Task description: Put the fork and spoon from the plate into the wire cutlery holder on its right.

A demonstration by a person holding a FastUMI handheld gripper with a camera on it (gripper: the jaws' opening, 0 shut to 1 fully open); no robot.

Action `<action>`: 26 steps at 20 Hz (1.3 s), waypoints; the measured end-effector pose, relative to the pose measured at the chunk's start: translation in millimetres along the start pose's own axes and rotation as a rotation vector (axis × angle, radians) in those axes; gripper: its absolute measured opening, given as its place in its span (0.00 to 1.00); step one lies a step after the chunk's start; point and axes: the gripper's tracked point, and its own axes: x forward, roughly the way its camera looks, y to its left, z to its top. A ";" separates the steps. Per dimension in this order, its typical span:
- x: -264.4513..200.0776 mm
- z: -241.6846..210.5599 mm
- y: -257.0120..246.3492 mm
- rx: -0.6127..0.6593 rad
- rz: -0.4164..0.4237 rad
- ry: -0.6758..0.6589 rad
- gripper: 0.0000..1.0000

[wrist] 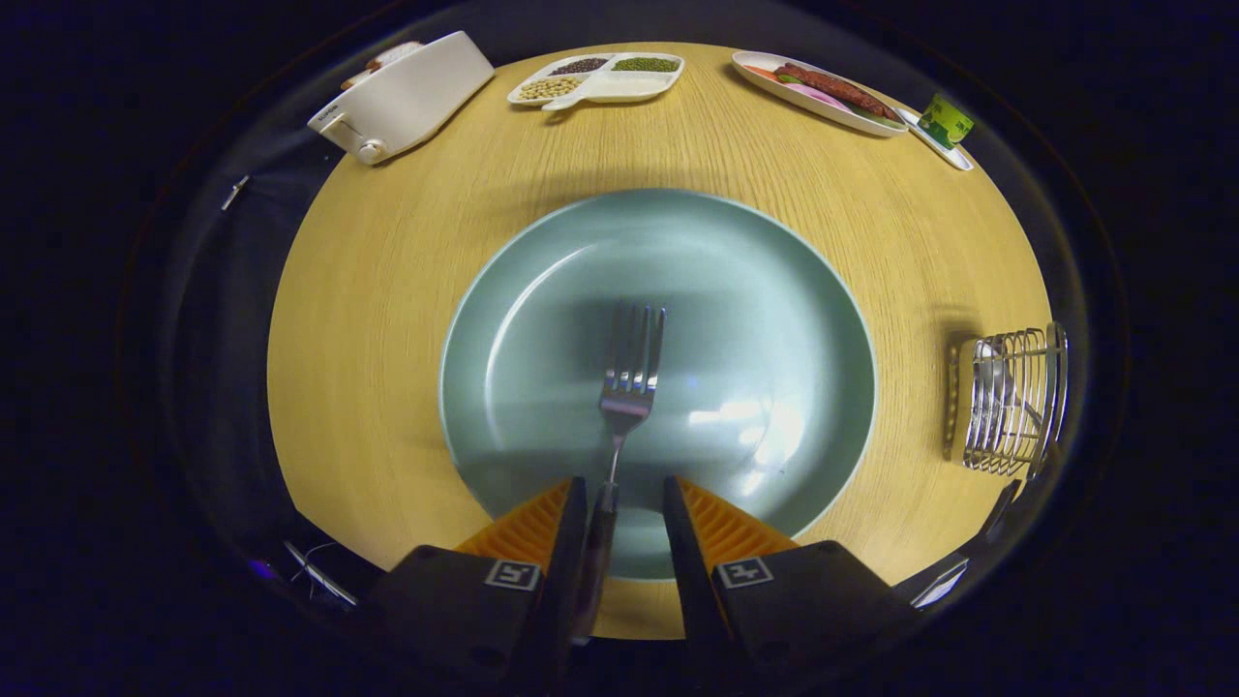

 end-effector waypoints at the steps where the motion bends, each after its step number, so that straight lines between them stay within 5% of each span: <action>1: 1.2 -0.3 -5.1 -0.002 -0.011 0.001 0.42; 3: 1.9 0.6 -14.7 -0.002 -0.033 0.004 0.19; 5: -1.0 -5.7 -12.0 -0.037 0.023 0.029 0.12; 12: -22.9 7.2 -2.0 -0.068 0.153 0.008 0.08; 18: -96.8 17.8 -20.1 -0.083 0.218 -0.020 0.08; 26: -192.9 14.6 -151.1 -0.195 0.087 0.022 0.08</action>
